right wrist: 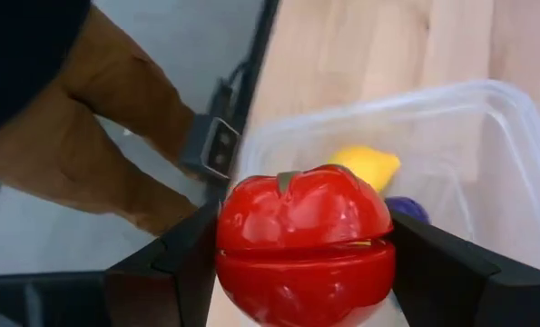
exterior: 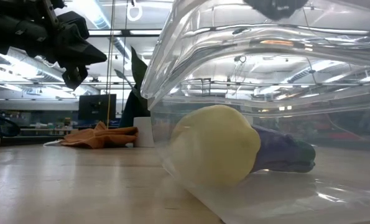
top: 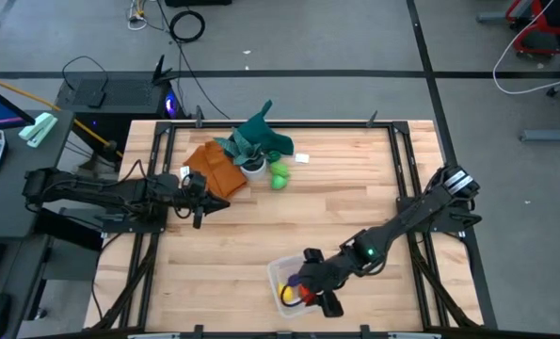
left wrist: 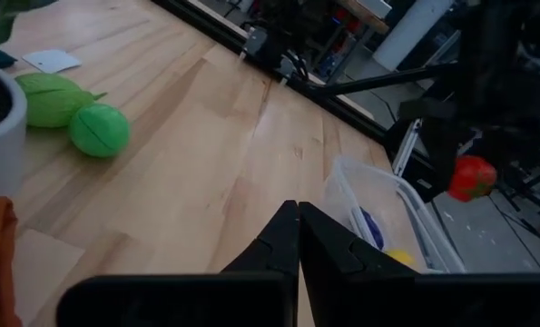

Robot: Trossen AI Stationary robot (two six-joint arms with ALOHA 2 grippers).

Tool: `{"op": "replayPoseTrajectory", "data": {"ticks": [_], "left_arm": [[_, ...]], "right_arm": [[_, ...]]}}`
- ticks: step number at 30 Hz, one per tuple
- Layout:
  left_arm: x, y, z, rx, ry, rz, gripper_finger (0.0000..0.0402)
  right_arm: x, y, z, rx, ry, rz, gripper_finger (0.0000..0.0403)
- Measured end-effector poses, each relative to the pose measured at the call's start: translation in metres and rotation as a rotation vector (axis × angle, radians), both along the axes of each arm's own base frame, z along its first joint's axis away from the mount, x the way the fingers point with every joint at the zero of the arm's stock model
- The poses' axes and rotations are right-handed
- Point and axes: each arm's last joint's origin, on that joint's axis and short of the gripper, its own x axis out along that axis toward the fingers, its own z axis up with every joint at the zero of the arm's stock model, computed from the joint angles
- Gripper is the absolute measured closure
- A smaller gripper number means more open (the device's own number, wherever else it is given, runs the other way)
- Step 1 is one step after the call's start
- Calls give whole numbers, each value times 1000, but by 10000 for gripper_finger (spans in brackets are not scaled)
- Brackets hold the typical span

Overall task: Pick and placing Produce into tupperware
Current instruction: Put the tomato into the transparent bin

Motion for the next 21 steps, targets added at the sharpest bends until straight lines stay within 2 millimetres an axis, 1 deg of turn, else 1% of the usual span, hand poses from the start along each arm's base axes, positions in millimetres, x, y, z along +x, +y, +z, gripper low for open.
{"op": "replayPoseTrajectory", "data": {"ticks": [2, 6, 10, 16, 21], "left_arm": [[0, 0, -1, -2, 9, -9, 389], [0, -1, -2, -9, 22, -29, 383], [-1, -1, -3, -11, 28, -40, 378], [-1, -1, -4, -11, 41, -40, 386], [-1, -1, -4, -9, 46, -41, 389]], "right_arm": [[7, 0, -1, -19, -13, 12, 170], [26, 0, 4, -85, -40, 66, 170], [39, -2, -6, -184, 58, 110, 169], [41, 0, -26, -226, 169, 146, 169], [43, 3, -38, -211, 205, 171, 169]]}}
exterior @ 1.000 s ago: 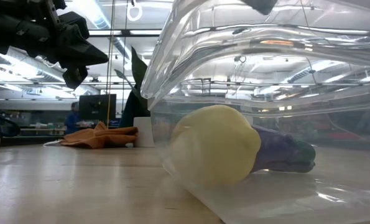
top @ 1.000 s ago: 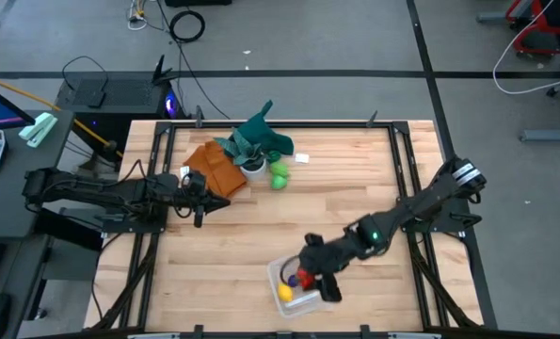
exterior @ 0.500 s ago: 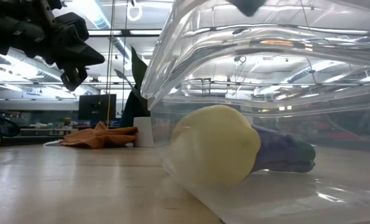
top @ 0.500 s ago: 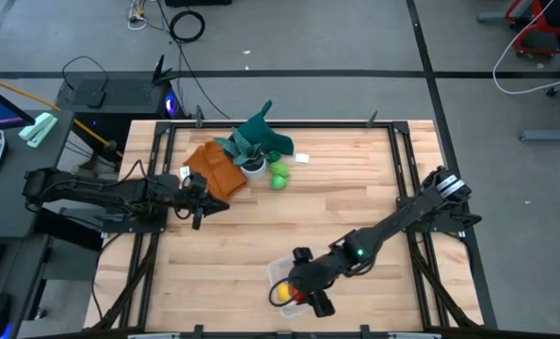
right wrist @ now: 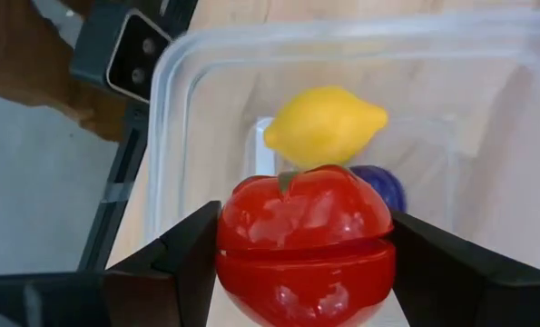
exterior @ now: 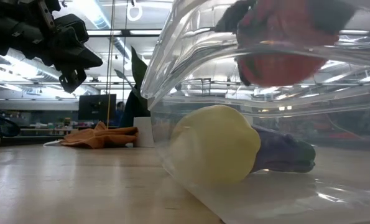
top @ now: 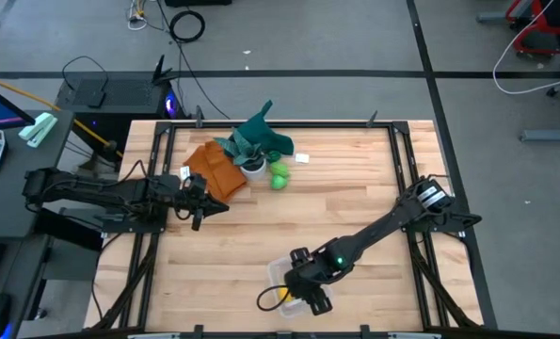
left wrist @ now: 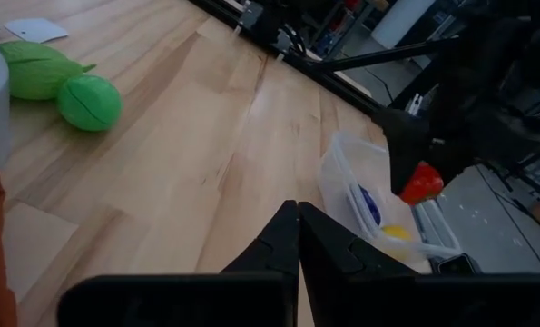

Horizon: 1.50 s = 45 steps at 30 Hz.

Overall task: Pick and placing Produce into tupperware
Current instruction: Put the tomato into the transparent bin

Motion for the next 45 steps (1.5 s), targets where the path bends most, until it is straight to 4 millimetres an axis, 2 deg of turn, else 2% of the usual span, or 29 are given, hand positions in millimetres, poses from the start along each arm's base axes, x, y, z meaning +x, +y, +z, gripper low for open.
{"op": "replayPoseTrajectory", "data": {"ticks": [8, 18, 28, 38, 45], "left_arm": [[0, 0, -1, 8, 9, -2, 377], [-1, 0, -3, 8, 27, -3, 389], [-1, -1, -4, 9, 39, -11, 375], [-1, -1, -4, 12, 41, -12, 385], [-1, -1, -4, 12, 41, -12, 375]], "right_arm": [[4, 2, -14, -7, 31, 9, 169], [7, 4, -33, -7, 83, 13, 169], [10, 2, -34, -14, 67, 2, 169], [10, 1, -34, -19, 65, 13, 169], [13, -4, -34, -19, 63, 11, 169]]}}
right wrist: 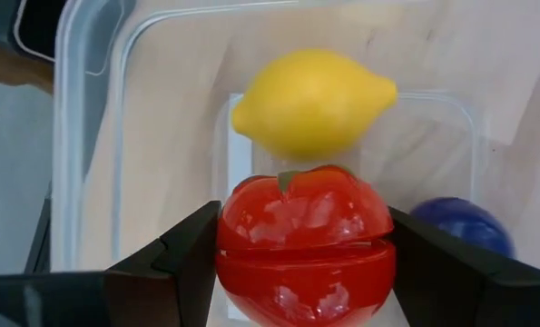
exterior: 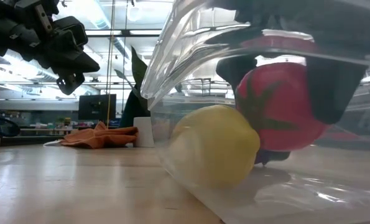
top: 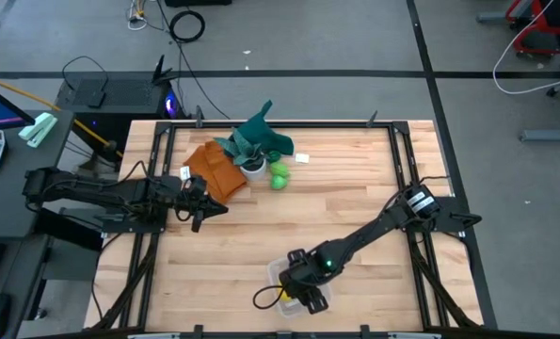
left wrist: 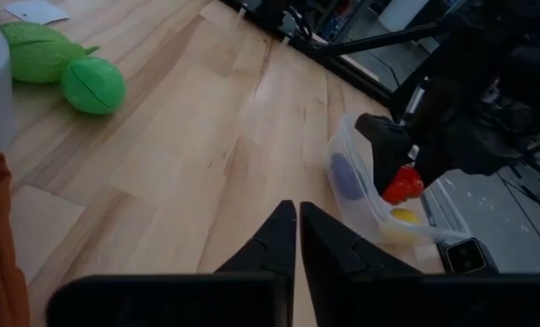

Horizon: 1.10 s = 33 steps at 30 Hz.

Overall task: Pick and placing Produce into tupperware
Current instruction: Put the tomato into the transparent bin

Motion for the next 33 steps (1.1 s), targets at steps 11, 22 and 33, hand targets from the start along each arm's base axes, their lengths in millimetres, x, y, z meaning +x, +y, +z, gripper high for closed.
{"op": "replayPoseTrajectory", "data": {"ticks": [11, 22, 33], "left_arm": [[0, 0, 0, -2, 0, 1, 386], [0, 0, 0, -2, 0, 1, 377], [0, 0, -1, -2, 7, 1, 389]], "right_arm": [[1, -2, 0, 5, 2, 2, 169], [1, -1, -6, 23, 28, 8, 169], [4, -2, -10, 34, 28, -2, 165]]}}
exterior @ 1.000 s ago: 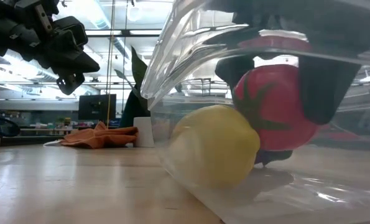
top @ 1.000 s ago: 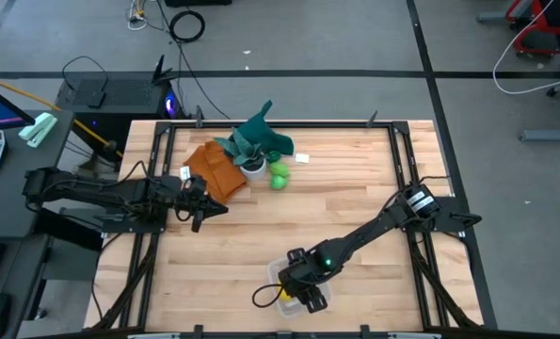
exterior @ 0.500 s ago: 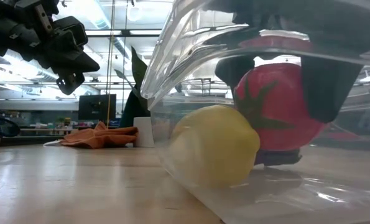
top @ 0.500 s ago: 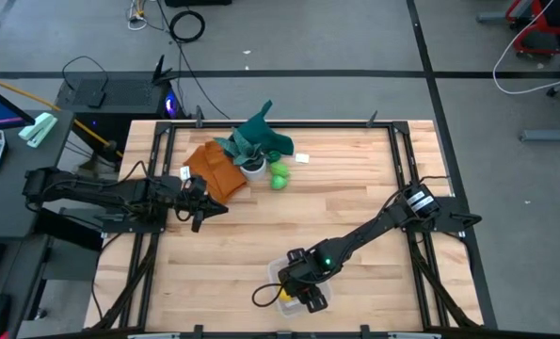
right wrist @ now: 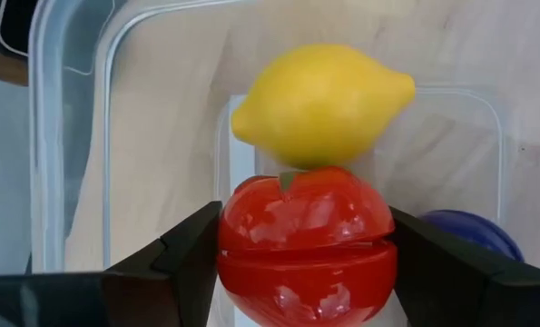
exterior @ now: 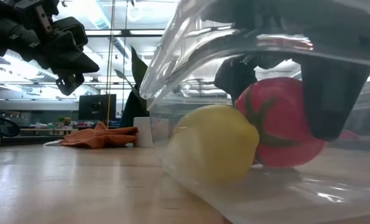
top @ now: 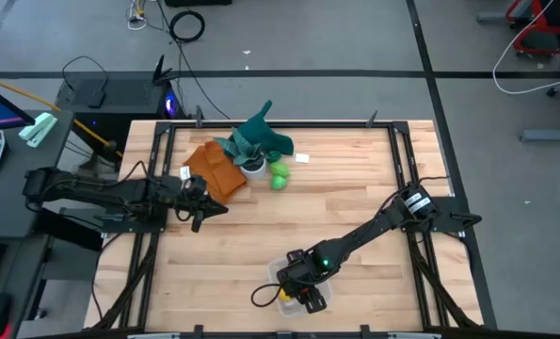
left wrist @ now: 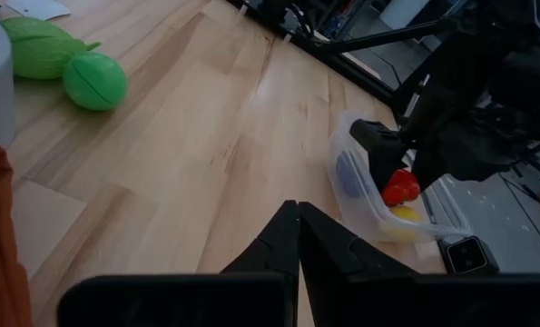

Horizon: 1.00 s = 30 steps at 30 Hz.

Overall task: Pick and placing Produce into tupperware
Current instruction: Put the tomato into the transparent bin, then put the pear into the transparent bin

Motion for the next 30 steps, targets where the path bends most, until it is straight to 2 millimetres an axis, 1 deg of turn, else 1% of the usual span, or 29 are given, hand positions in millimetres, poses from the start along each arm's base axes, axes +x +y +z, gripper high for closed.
{"op": "replayPoseTrajectory", "data": {"ticks": [9, 13, 16, 21, 25, 30], "left_arm": [[0, 0, 0, 0, 0, 0, 376], [0, 0, 0, 0, 0, 0, 375], [0, 0, 0, 1, 0, 0, 380], [0, 0, -1, 2, 6, 0, 387], [0, 0, -1, 16, 7, -5, 387], [0, 0, -1, 17, 7, -5, 379]], "right_arm": [[0, 0, 0, 9, 5, 4, 124], [-2, -1, 1, 3, 23, 4, 119], [-5, -5, 6, -5, 45, 2, 121], [-10, -17, 24, -26, 47, -22, 125], [-12, -27, 46, -22, -10, -47, 125], [-19, -40, 72, -62, -71, -91, 126]]}}
